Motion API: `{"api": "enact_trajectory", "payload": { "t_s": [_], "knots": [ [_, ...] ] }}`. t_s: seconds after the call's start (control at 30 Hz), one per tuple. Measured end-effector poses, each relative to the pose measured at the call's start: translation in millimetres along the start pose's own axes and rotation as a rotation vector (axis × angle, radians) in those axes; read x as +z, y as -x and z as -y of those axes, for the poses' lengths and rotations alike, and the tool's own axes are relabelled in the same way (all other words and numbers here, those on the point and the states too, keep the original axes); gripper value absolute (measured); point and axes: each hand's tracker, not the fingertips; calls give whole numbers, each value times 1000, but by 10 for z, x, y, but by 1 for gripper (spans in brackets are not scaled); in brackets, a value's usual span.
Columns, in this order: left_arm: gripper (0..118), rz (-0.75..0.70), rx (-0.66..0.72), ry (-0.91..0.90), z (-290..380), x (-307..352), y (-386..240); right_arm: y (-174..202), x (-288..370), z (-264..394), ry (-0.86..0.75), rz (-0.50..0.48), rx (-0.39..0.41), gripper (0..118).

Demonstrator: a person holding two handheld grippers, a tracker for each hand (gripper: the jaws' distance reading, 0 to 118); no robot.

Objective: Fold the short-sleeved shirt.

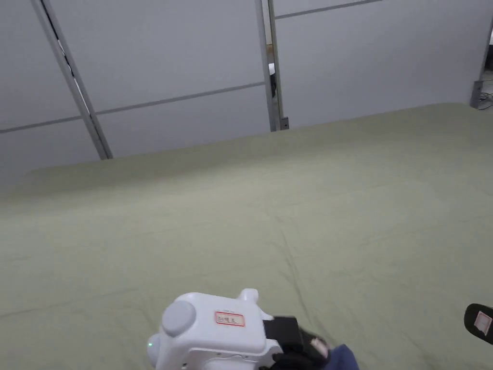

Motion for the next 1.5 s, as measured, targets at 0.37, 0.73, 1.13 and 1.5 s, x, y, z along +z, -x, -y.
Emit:
{"api": "enact_trajectory", "payload": {
  "t_s": [0.37, 0.73, 1.13, 1.5],
  "knots": [
    [0, -47, 35, 194, 429, -1480, 96, -113, -95, 51, 65, 19, -25, 3],
    [0, 51, 89, -159, 207, 744, 467, 110, -1590, 780, 540, -372, -212, 3],
    [41, 46, 226, -35, 104, 707, 1268, 58, -2177, 862, 664, -190, -86, 3],
    [118, 243, 184, 84, 21, -386, 1300, -165, -2016, 845, 678, -190, -155, 3]
  ]
}}
